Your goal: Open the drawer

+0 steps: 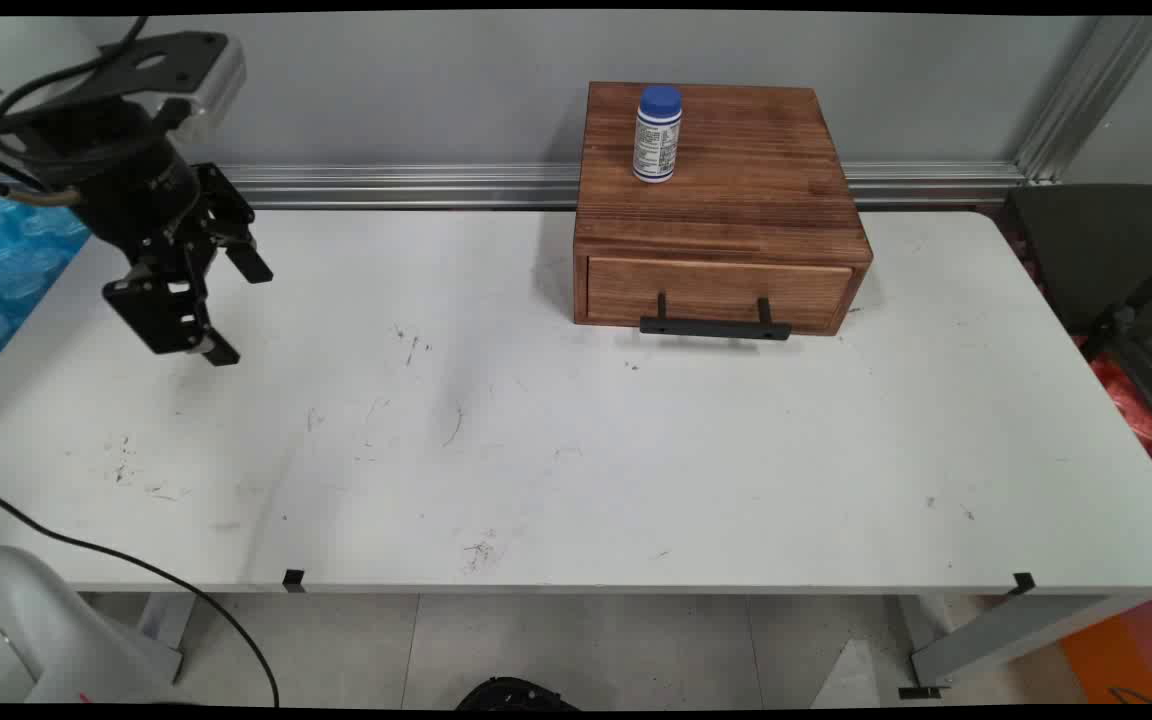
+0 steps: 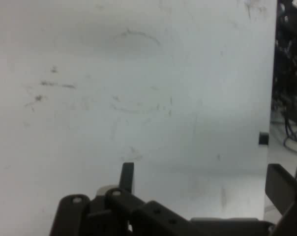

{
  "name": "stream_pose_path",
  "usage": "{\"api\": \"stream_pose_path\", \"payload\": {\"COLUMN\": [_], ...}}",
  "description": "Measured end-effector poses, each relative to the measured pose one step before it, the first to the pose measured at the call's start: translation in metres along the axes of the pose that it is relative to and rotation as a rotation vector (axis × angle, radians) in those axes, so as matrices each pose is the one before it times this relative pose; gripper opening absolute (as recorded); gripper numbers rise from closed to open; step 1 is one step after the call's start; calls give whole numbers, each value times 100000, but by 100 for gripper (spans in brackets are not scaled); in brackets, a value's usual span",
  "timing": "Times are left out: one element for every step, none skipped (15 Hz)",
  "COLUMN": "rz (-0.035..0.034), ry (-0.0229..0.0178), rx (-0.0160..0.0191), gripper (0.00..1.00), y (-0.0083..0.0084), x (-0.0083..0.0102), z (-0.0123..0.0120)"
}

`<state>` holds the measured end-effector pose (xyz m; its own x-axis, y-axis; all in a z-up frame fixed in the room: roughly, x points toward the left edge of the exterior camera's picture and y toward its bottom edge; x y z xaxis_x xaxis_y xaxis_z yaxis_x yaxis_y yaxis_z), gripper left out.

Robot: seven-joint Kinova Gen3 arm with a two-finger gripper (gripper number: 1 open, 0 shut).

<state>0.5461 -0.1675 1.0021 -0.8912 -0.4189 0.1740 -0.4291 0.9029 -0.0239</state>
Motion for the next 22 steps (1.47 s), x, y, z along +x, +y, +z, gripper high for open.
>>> {"api": "stream_pose_path", "payload": {"rz": [-1314,-1548,-1356,-971,-446,-391,30,233,436,459,406,447,359,209,195,307,347,545,837,462,555,251], "ry": [1455,2466,2619,2398,1790,2393,1707,2254,2578,2443,2006,2237,2027,1495,1717,1255,639,347,228,35,19,-70], "rx": [225,489,448,354,264,272,345,459,717,721,519,542,431,317,323,294,145,295,488,370,488,332], "gripper": [100,100,100,100,100,100,100,100,100,100,100,100,100,100,100,100,100,100,100,100,100,100], "y": [-189,-302,-352,-312,-203,-293,-198,-298,-369,-369,-309,-313,-309,-246,-263,-245,-142,-151,-202,-125,-177,-129], "x": [355,697,918,952,710,1139,784,1180,1376,1330,1142,1302,1243,990,1131,998,659,580,730,462,712,580], "z": [112,194,307,350,268,471,345,585,781,852,813,1026,1105,976,1215,1239,905,916,1267,937,1499,1325]}}
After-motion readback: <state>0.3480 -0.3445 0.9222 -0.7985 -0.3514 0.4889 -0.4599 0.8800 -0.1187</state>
